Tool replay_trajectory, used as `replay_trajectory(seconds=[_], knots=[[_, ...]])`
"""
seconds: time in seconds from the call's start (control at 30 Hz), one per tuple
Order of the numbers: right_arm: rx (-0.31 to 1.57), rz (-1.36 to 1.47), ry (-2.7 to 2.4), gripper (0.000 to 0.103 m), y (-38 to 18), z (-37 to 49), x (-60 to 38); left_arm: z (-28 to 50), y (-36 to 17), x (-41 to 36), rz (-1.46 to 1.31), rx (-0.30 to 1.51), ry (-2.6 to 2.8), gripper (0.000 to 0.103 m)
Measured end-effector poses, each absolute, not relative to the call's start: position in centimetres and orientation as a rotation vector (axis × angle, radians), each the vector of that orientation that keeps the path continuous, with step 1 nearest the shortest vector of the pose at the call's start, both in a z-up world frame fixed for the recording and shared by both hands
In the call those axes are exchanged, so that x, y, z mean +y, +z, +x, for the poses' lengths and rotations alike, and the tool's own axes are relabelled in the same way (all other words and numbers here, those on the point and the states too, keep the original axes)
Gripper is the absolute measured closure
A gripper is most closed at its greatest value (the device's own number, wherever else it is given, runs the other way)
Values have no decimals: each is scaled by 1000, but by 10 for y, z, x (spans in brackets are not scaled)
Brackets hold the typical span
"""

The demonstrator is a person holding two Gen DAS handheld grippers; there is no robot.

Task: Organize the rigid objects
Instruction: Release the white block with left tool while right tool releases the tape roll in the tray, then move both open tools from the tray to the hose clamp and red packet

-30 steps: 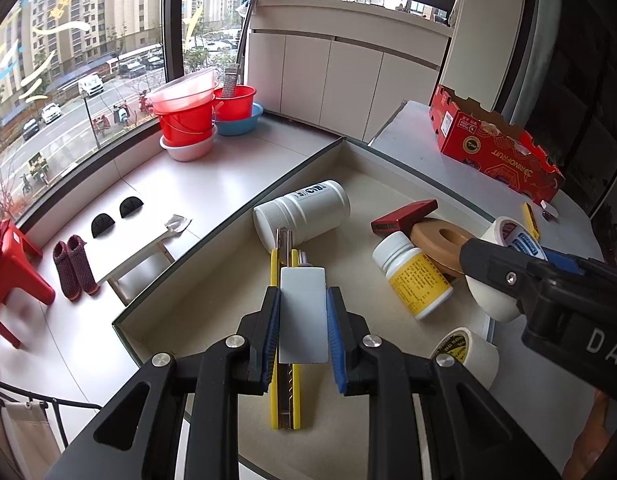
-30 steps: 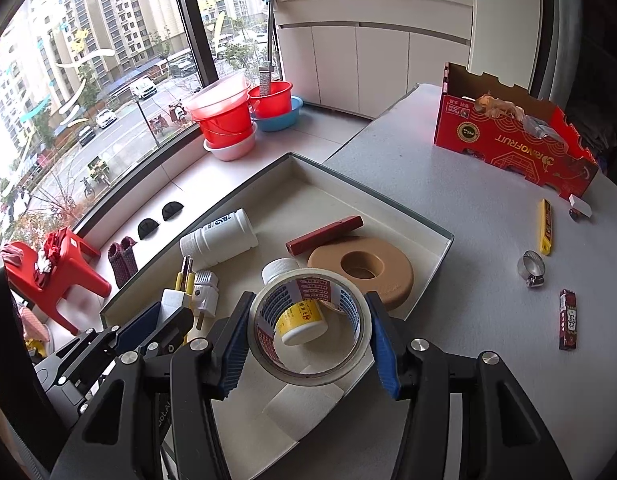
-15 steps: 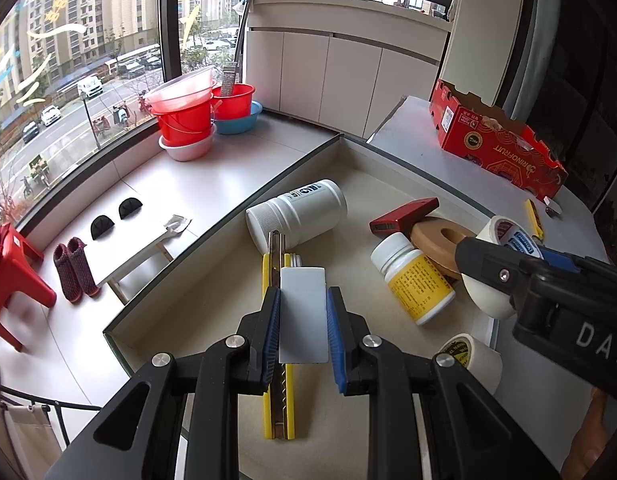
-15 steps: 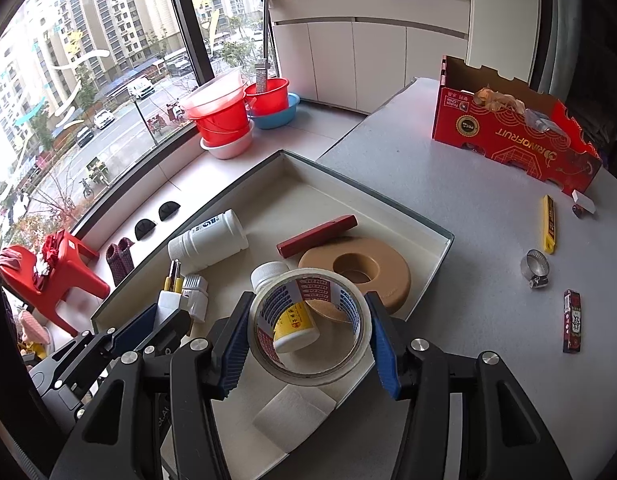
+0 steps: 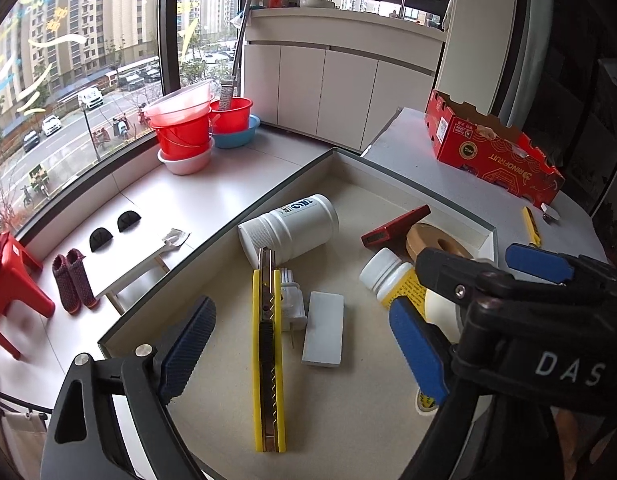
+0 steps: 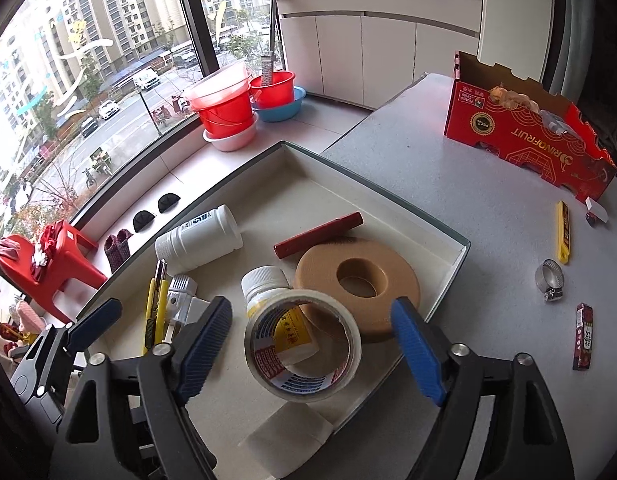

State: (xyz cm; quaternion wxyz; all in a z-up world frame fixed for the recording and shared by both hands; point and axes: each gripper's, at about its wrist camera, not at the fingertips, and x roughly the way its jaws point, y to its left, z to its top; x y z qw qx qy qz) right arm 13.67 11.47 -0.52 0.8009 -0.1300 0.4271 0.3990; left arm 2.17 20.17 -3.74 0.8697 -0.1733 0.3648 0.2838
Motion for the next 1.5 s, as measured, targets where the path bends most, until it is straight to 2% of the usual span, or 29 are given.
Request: replay_trajectory(seconds=[0.03, 0.43, 0.77, 0.97, 1.0, 1.23, 1.5], knots=[[903, -282, 857, 8, -2, 136, 112, 21, -38, 202, -362, 770, 597, 1], [972, -161, 693, 8, -4, 148, 17, 14, -28, 179, -373, 780, 555, 0], [1040, -199, 428, 8, -44, 132, -104, 25, -12, 93, -260, 762, 318, 0], [1067, -171, 328, 7, -65, 125, -148, 50, -36, 34, -174, 831, 231, 0], [1056, -161, 323, 1, -64, 123, -152, 55, -42, 26, -163, 846, 219, 0], [1005, -177, 341, 1, -65, 126, -155, 92, -67, 8, -135, 901, 225, 0], [975, -259, 479, 1, -69, 175, -127, 103, -71, 40, -345, 891, 208, 0]])
